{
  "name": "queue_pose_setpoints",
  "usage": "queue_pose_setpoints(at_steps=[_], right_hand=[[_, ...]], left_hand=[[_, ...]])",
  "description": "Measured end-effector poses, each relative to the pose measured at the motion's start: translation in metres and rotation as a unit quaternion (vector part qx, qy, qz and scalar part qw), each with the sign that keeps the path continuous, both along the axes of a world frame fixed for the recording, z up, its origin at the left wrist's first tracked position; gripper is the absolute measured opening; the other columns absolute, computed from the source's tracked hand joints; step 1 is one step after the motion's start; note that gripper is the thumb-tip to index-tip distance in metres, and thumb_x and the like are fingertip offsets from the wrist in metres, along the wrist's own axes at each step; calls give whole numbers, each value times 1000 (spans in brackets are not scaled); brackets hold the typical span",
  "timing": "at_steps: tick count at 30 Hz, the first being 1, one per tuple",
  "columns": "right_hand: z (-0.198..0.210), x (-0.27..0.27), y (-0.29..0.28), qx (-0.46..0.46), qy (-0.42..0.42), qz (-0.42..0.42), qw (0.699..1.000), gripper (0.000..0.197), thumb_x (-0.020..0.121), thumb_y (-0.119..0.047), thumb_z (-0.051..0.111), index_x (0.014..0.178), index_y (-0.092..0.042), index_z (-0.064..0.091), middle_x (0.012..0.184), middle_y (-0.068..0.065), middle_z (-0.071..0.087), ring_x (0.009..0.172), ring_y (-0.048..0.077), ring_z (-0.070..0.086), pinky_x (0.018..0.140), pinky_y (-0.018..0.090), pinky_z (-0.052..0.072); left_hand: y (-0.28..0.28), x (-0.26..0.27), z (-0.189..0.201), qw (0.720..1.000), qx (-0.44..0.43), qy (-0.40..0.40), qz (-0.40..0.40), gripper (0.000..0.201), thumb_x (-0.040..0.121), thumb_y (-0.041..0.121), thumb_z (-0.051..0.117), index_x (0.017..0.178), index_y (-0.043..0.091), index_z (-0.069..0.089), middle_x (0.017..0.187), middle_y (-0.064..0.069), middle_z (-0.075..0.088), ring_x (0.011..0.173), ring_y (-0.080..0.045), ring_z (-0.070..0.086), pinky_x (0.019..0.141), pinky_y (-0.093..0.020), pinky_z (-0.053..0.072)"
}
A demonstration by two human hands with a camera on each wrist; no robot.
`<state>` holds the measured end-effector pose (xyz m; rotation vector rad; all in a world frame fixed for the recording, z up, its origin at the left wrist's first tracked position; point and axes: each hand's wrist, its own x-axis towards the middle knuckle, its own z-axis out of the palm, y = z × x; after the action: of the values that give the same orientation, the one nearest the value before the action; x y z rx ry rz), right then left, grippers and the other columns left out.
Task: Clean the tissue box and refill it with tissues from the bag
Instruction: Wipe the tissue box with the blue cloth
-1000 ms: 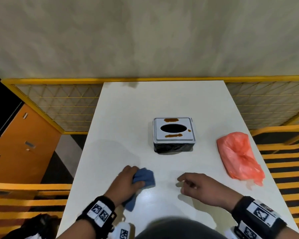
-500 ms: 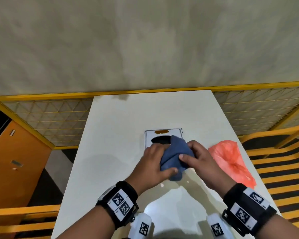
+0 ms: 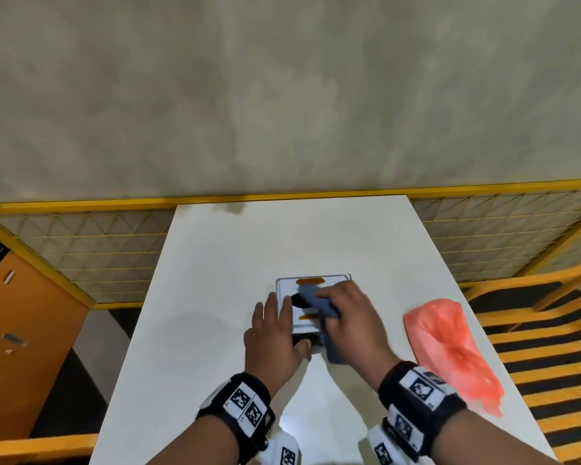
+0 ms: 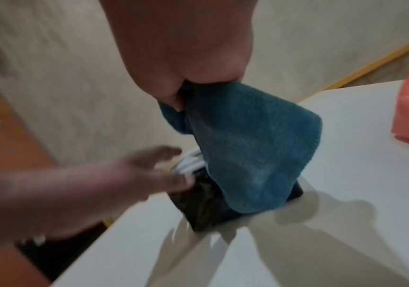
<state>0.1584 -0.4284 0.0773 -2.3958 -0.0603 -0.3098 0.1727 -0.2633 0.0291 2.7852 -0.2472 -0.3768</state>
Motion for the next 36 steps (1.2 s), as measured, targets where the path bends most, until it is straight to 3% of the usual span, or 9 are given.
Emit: queue_pose_setpoints(at_steps=[3, 5, 10, 18, 22, 27, 30, 33, 36], right_hand=[[-24, 2, 25, -180, 44, 69, 980, 40, 65, -26, 51, 101, -26, 67, 111, -1, 64, 96, 25, 59, 71, 34, 47], [-39, 1, 29, -219, 60, 83, 970, 44, 67, -32, 53, 108, -24, 67, 119, -1, 65, 106, 27, 61, 78, 38, 51], [-58, 7, 4, -193, 39, 138, 971, 52, 56, -12, 81, 106, -16, 69, 118, 4, 66, 104, 27, 63, 83, 35, 53], [-66, 9, -29, -160, 43, 86, 982, 48, 48, 5, 64, 93, -10, 68, 110, 11, 65, 96, 33, 62, 77, 35, 54], [-73, 13, -46, -117, 55, 53, 990, 53, 55, 0, 48, 102, -9, 71, 117, 11, 65, 102, 33, 61, 83, 33, 51], [-54, 26, -55, -45, -6, -48, 998, 51, 58, 19, 52, 98, -7, 71, 102, 12, 66, 92, 33, 62, 81, 27, 43], [-43, 15, -30, -85, -71, 33, 993, 42, 68, 3, 49, 101, -10, 71, 108, 10, 66, 99, 26, 54, 84, 24, 37], [-56, -1, -10, -141, -34, 136, 980, 39, 64, 5, 57, 96, -12, 72, 106, 12, 68, 93, 31, 63, 81, 32, 49], [-65, 1, -29, -153, 0, 103, 983, 42, 59, 3, 59, 95, -11, 74, 107, 13, 70, 92, 33, 68, 80, 35, 53]], left_hand=[[-4, 9, -9, 999, -13, 33, 2, 88, 98, 47, 52, 164, 24, -3, 171, 3, -14, 158, -31, -5, 119, -54, 29], [-2, 10, -14, 999, 3, 49, 2, 83, 102, 38, 45, 163, 26, -9, 170, 8, -19, 158, -28, -9, 121, -57, 22], [2, 9, -20, 995, 86, 30, -33, 81, 106, 56, 31, 162, 23, -16, 168, 7, -25, 158, -28, -12, 120, -58, 20], [0, 8, -19, 993, 106, 33, -48, 79, 107, 55, 29, 160, 21, -19, 168, 4, -26, 158, -31, -14, 120, -62, 19], [1, 9, -14, 993, 97, 49, -53, 77, 108, 53, 28, 160, 21, -19, 166, 6, -30, 157, -32, -15, 120, -64, 17], [0, 9, -12, 992, 97, 69, -51, 76, 109, 50, 26, 160, 18, -19, 161, 5, -36, 157, -33, -15, 121, -65, 15], [0, 10, -13, 991, 100, 70, -48, 76, 109, 49, 27, 160, 18, -20, 166, 3, -32, 157, -33, -14, 121, -64, 16], [0, 10, -15, 990, 112, 67, -49, 76, 109, 47, 27, 159, 18, -22, 155, 6, -40, 158, -32, -14, 121, -62, 16], [0, 10, -17, 991, 113, 53, -58, 75, 110, 45, 27, 159, 18, -21, 164, 3, -33, 158, -33, -13, 120, -64, 16]])
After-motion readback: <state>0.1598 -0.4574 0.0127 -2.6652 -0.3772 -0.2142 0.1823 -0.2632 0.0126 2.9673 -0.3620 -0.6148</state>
